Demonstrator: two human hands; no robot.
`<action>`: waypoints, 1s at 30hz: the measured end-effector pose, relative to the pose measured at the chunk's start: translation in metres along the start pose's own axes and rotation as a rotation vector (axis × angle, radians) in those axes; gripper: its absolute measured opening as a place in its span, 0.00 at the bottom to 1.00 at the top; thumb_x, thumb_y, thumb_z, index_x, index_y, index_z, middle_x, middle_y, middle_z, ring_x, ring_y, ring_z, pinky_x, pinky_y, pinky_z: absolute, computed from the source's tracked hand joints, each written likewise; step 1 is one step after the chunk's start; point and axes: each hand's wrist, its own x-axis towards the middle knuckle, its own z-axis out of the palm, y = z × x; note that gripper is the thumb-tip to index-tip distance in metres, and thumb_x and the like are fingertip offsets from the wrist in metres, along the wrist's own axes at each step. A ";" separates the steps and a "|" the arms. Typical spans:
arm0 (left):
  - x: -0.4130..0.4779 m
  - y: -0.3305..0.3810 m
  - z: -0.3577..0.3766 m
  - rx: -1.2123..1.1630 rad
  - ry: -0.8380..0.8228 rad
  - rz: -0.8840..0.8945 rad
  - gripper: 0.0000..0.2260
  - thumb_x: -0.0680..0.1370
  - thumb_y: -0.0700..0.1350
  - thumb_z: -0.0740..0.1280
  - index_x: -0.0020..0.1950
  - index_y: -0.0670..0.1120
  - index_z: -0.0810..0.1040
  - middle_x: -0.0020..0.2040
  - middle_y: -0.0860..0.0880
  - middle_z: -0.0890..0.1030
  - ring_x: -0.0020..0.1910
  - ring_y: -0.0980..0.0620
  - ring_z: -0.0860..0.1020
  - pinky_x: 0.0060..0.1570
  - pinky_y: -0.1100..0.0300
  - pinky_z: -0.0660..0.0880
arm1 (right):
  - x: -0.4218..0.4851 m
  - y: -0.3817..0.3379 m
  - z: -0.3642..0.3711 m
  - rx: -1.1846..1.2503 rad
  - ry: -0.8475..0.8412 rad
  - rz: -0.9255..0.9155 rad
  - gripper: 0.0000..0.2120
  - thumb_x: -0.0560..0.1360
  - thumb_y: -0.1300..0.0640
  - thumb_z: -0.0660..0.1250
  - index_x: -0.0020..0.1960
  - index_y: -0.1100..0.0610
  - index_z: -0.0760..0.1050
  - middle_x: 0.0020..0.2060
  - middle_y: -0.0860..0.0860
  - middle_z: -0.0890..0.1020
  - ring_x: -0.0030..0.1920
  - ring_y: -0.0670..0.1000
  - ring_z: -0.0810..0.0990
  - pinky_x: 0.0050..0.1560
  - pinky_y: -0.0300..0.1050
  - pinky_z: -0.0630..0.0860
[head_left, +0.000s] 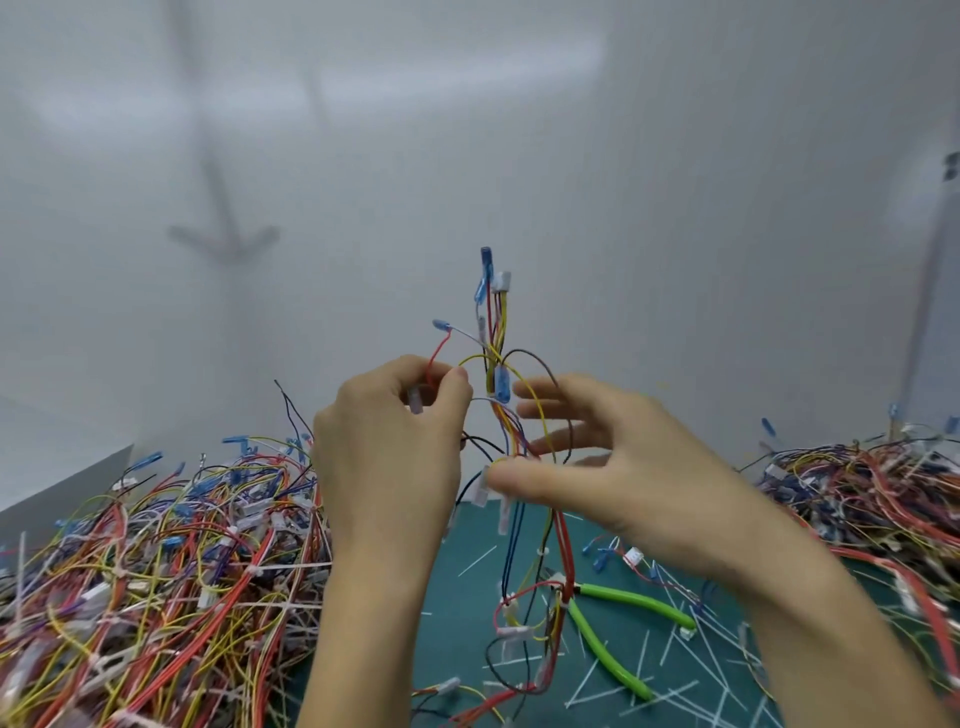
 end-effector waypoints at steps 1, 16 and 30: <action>-0.001 0.001 0.000 -0.026 -0.013 0.003 0.06 0.72 0.53 0.70 0.37 0.54 0.82 0.32 0.54 0.83 0.34 0.50 0.83 0.39 0.48 0.80 | 0.001 0.001 0.005 -0.047 0.014 -0.001 0.33 0.58 0.35 0.76 0.61 0.41 0.76 0.54 0.37 0.81 0.53 0.39 0.81 0.57 0.47 0.80; 0.005 -0.014 0.011 -0.560 -0.436 -0.194 0.10 0.80 0.41 0.66 0.61 0.48 0.78 0.54 0.51 0.85 0.51 0.57 0.84 0.51 0.64 0.80 | 0.012 0.013 0.009 0.498 0.308 -0.031 0.12 0.79 0.63 0.66 0.44 0.51 0.85 0.44 0.52 0.87 0.49 0.56 0.86 0.40 0.44 0.83; -0.002 -0.025 0.013 -0.491 -0.722 -0.162 0.10 0.75 0.31 0.70 0.51 0.45 0.83 0.48 0.41 0.85 0.46 0.45 0.84 0.42 0.57 0.82 | 0.011 0.016 -0.004 0.694 0.265 0.070 0.11 0.82 0.61 0.61 0.48 0.58 0.81 0.44 0.54 0.87 0.42 0.52 0.87 0.33 0.38 0.79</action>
